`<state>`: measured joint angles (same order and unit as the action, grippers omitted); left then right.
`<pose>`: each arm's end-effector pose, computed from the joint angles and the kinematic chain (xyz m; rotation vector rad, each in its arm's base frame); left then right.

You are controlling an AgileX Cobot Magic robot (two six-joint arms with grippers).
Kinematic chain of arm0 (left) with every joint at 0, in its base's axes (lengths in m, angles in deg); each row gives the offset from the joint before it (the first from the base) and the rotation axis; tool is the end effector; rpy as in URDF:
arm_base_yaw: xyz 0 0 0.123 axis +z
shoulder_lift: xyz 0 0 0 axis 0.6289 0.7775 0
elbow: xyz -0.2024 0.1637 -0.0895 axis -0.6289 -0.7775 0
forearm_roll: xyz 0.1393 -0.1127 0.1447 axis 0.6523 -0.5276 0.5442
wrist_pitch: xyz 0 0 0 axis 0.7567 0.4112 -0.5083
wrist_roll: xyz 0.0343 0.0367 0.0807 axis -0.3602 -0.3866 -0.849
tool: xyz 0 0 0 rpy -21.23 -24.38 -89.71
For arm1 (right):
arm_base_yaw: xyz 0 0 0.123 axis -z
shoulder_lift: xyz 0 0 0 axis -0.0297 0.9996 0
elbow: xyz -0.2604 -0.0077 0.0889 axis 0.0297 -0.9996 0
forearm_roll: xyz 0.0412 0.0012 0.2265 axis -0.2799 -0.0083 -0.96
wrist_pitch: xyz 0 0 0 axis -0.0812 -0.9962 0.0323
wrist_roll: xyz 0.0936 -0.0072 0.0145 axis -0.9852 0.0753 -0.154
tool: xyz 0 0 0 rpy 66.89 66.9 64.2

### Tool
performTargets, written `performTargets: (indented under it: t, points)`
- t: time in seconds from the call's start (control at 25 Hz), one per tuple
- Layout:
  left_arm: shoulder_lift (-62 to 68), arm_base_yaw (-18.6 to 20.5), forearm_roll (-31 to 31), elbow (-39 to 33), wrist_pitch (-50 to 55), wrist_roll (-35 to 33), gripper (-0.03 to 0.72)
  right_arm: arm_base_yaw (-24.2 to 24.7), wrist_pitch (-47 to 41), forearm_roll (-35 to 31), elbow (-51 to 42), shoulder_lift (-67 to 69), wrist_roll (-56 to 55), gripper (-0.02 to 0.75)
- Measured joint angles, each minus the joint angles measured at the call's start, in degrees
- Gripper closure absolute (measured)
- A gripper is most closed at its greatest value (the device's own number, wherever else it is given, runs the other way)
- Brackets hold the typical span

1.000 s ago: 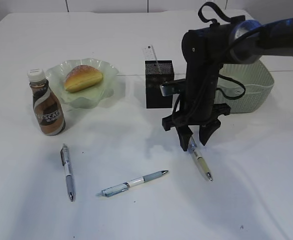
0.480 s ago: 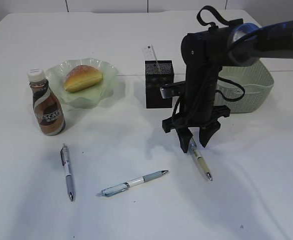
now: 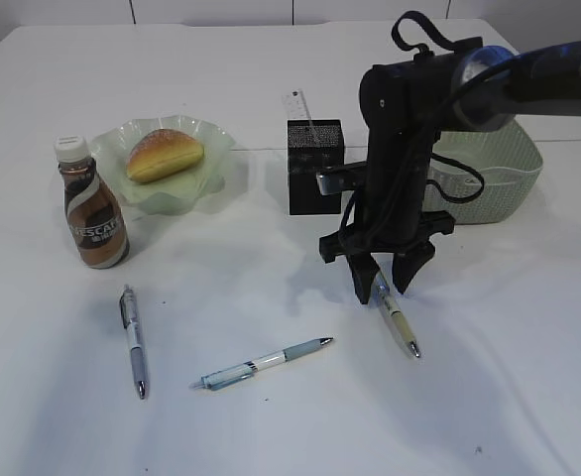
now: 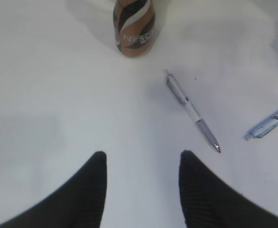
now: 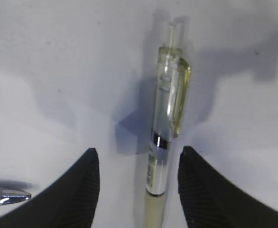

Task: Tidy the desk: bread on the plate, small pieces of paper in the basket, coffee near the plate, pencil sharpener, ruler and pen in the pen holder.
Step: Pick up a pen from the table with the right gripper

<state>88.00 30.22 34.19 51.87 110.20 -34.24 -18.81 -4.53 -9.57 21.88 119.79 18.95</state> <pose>0.1860 -0.0326 0.3155 0.1366 2.4939 -0.1392 0.3909 0.1511 0.1382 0.4017 -3.0418 -0.0501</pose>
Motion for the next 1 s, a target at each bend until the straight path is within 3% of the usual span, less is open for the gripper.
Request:
performTargets:
  t: [1.0]
  points:
    - [0.00,0.00,0.00,0.00,-1.25,0.12,0.341,0.00,0.00,0.30,-2.87,0.00,-0.47,0.312]
